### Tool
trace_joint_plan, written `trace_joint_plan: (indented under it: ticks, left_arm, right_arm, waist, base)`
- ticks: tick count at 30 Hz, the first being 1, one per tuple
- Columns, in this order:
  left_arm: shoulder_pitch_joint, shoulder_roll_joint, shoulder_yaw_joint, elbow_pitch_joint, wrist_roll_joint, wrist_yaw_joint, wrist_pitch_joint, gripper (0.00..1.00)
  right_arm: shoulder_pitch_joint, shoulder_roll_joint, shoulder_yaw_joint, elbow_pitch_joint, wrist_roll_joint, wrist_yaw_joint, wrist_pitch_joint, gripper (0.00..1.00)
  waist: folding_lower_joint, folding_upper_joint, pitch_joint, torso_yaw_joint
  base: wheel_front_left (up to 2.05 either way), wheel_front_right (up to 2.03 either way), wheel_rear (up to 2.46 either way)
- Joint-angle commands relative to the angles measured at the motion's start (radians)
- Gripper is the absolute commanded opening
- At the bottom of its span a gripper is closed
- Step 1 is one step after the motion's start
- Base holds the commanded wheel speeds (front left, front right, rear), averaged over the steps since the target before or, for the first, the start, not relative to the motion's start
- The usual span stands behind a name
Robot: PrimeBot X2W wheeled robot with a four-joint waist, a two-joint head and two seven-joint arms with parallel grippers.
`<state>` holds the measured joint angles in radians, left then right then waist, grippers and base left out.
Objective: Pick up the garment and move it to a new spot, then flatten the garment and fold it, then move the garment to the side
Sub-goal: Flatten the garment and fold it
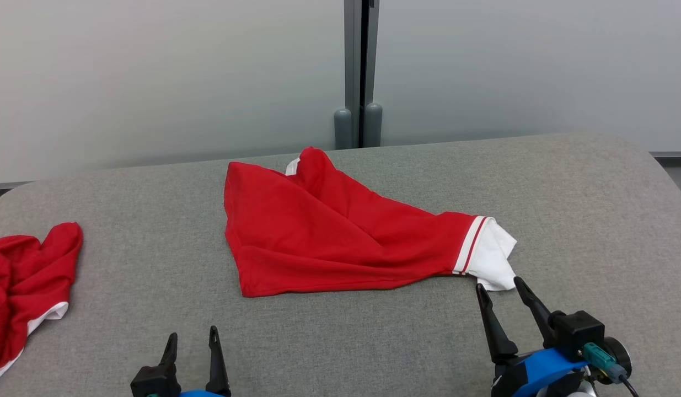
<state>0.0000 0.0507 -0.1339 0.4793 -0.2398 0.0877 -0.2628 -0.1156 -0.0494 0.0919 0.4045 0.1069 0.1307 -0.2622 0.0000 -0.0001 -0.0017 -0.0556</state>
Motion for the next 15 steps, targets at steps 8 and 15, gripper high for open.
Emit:
trace_joint_plan:
  ticks: [8, 15]
  left_arm:
    - [-0.039, -0.001, -0.030, 0.012, -0.022, -0.008, -0.003, 1.00]
    - [-0.123, -0.001, -0.053, 0.044, -0.042, -0.017, -0.003, 1.00]
  right_arm:
    - [-0.005, -0.003, 0.006, 0.000, -0.009, 0.000, -0.004, 1.00]
    - [-0.048, -0.003, 0.005, -0.021, -0.012, 0.000, -0.004, 1.00]
  waist:
    - [0.0000, 0.0001, 0.043, -0.014]
    - [0.0000, 0.0001, 0.138, -0.033]
  base:
    - [0.00, 0.00, 0.00]
    - [0.00, 0.00, 0.00]
